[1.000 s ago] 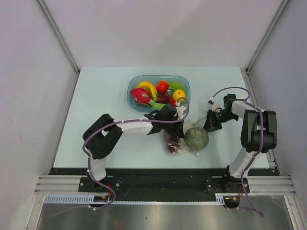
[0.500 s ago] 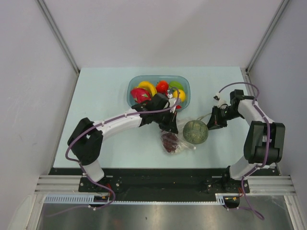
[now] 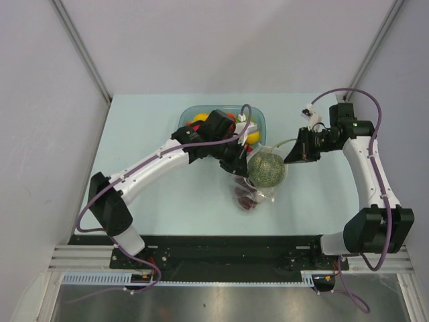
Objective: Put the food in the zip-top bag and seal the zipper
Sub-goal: Adjust the zipper food storage bag at the center of the board.
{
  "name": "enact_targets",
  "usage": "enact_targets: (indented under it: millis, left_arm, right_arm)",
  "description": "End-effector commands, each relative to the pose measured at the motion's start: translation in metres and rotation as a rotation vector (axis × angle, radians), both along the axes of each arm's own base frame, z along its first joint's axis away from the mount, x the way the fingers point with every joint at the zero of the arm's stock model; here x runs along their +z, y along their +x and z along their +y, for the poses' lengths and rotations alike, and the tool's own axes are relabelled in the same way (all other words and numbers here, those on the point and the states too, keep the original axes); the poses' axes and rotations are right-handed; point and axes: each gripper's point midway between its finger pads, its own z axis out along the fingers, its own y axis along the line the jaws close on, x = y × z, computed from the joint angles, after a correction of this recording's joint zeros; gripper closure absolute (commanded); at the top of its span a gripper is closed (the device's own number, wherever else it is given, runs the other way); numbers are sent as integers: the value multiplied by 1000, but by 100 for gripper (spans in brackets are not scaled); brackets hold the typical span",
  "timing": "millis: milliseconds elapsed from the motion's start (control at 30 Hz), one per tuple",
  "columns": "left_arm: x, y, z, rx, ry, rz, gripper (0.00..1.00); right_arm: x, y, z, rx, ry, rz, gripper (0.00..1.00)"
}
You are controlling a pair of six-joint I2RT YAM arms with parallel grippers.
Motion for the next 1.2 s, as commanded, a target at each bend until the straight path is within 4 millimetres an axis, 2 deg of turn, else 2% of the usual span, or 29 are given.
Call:
enact_targets:
  millis: [0,67,167,233,300,333,367,433,467,533,567,633,700,733,767,833,900,1000,1100,1167]
  left_arm:
    - [49,-6,20,-87,-13,-116,100]
    - [52,2,33,-63,25,-150,100]
    - [42,10,49,-46,98,-156,100]
    - [38,5,52,-62,94,-119,100]
    - [47,-9,48,-125,-8,-43,100]
    - [49,-10,47,-128,-32,-34,100]
    - [52,-15,47,-144,-51,-27,100]
    - [59,-18,49,-159,-77,-47,100]
    - [55,-21,50,-155,-76,-41,100]
    - [63,-20,52,-131,-112,-95,100]
    - [53,-22,54,-124,-104,-74,87]
    - [59,-22,55,-109,-135,-102,59]
    - [57,-11,65,-43,-161,-84,47]
    - [73,-1,67,-18,-222,-146,36]
    - [76,17,78,47,-236,-164,32]
    - [94,41,84,101,-262,-292,24]
    - [123,55,81,50,-289,-479,24]
    - [150,79,74,15,-307,-688,21]
    - [166,91,55,-72,-338,-796,18]
    - [167,95,33,-154,-327,-895,19]
  right_arm:
    - [41,-12,13,8,35,-62,100]
    - [49,-13,13,4,34,-82,100]
    - [58,-14,18,20,11,-118,100]
    - [57,-12,17,6,-17,-135,100]
    - [64,-11,25,31,-24,-176,100]
    - [68,-12,28,42,-26,-193,100]
    - [74,-17,39,68,-16,-209,100]
    - [88,-18,46,89,-22,-266,100]
    - [92,-18,49,99,-26,-286,100]
    - [87,-22,54,125,-50,-303,100]
    - [87,-20,56,129,-53,-324,100]
    - [84,-17,57,143,-55,-348,100]
    - [80,-12,56,157,-72,-392,100]
    - [79,-10,55,162,-76,-400,100]
    - [77,-9,57,172,-76,-409,100]
    - [74,-9,60,187,-65,-400,100]
    - [70,-12,62,208,-58,-395,100]
    - [65,-14,64,227,-52,-396,100]
    - [65,-15,63,237,-54,-403,100]
    - [65,-18,64,250,-51,-409,100]
